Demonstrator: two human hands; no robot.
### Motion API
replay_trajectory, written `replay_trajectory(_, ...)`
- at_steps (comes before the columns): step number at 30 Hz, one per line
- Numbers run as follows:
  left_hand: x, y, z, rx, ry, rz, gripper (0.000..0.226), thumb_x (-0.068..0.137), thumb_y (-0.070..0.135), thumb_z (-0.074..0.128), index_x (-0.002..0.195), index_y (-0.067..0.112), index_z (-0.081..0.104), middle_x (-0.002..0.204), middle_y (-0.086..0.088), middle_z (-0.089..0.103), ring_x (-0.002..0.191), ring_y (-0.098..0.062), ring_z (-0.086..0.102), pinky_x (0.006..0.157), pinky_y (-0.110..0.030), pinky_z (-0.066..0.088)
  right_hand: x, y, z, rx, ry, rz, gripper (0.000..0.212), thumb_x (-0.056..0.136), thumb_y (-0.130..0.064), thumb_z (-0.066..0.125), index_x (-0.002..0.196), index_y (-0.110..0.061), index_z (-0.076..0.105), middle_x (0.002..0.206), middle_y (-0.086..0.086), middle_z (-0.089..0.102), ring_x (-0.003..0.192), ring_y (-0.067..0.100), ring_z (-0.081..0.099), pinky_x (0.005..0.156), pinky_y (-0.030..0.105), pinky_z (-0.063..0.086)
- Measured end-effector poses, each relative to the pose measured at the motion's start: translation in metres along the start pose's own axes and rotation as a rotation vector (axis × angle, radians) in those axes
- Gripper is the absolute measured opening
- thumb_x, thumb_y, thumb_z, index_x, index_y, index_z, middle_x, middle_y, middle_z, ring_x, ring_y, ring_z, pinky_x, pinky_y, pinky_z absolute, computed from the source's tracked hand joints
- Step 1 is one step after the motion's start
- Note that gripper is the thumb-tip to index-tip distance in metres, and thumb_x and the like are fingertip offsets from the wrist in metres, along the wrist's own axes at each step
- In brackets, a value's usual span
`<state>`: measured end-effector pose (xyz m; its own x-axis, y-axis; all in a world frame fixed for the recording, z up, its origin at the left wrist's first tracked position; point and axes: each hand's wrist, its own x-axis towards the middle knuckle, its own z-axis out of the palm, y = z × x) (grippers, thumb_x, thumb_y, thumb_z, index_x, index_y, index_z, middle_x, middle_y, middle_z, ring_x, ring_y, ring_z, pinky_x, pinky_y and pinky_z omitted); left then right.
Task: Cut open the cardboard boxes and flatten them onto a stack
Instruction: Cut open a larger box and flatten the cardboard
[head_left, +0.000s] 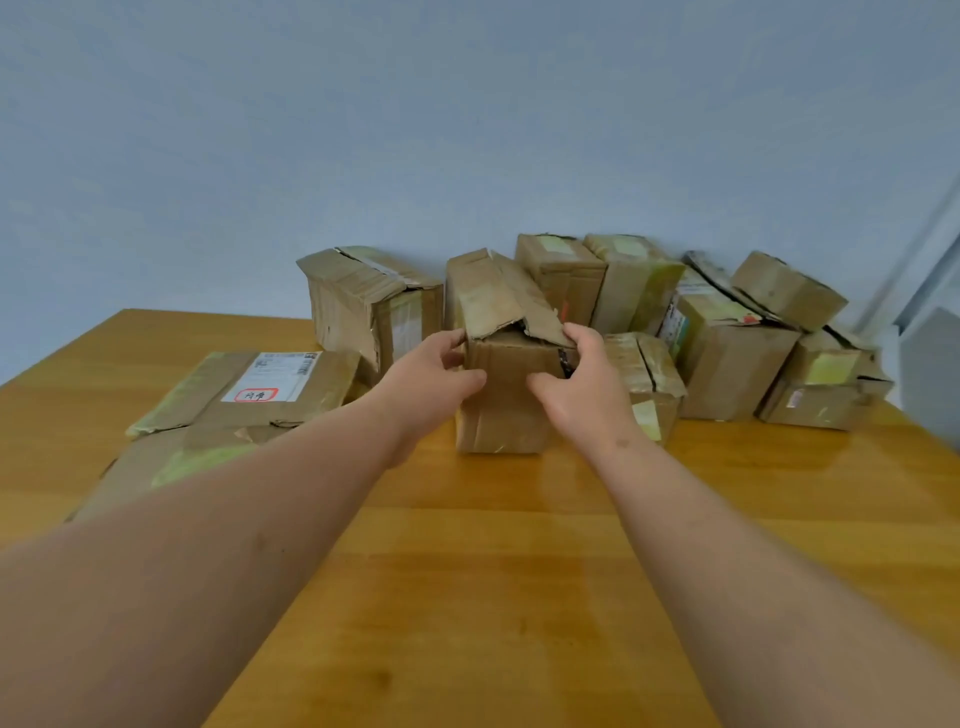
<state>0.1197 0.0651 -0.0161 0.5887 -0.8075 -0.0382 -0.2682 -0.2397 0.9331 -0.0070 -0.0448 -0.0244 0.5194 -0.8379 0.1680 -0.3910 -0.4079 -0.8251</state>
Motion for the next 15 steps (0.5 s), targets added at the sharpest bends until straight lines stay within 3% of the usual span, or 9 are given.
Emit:
replay_trajectory(3,-0.027,0.005,0.002,0.056,0.029,0.019,0.058,0.095,0.032,0.062,0.147,0.026,0.036,0.124,0.006,0.056,0.098,-0.005,0.053,0.068,-0.017,0.036,-0.021,0.001,-0.011,0.057,0.009,-0.021,0.06,0.09,-0.032,0.064,0.142,-0.032,0.035,0.113,-0.009,0.05,0.089,0.01,0.052,0.082,0.033,0.049)
replay_trajectory(6,-0.057,0.008,0.003,0.14,0.048,0.039,0.069,0.092,0.043,0.062,0.151,0.03,0.028,0.121,0.004,0.059,0.106,-0.014,0.058,0.081,-0.027,0.042,-0.047,0.001,-0.024,0.111,0.015,-0.04,0.053,0.091,-0.037,0.064,0.139,-0.033,0.04,0.115,-0.011,0.049,0.101,0.011,0.05,0.081,0.029,0.047)
replay_trajectory(10,-0.099,0.014,0.007,0.226,-0.012,0.075,0.076,0.09,0.041,0.066,0.152,0.037,0.022,0.109,0.006,0.06,0.097,-0.012,0.06,0.07,-0.022,0.045,-0.085,0.003,-0.045,0.168,-0.015,-0.054,0.051,0.092,-0.036,0.065,0.138,-0.033,0.043,0.121,-0.009,0.052,0.097,0.006,0.051,0.066,0.017,0.041)
replay_trajectory(13,-0.126,0.014,0.01,0.264,-0.064,0.126,0.082,0.088,0.028,0.07,0.154,0.033,0.022,0.11,0.007,0.06,0.1,-0.011,0.061,0.085,-0.03,0.053,-0.112,0.008,-0.056,0.271,-0.077,-0.035,0.076,0.081,-0.041,0.077,0.142,-0.033,0.033,0.132,-0.003,0.052,0.107,0.011,0.054,0.074,0.021,0.046)
replay_trajectory(15,-0.14,0.011,0.014,0.283,-0.099,0.149,0.08,0.091,0.02,0.067,0.155,0.03,0.022,0.112,0.009,0.062,0.101,-0.007,0.062,0.091,-0.029,0.052,-0.127,0.012,-0.056,0.241,-0.096,-0.027,0.108,0.067,-0.047,0.086,0.149,-0.036,0.016,0.147,-0.001,0.041,0.126,0.018,0.045,0.093,0.031,0.046)
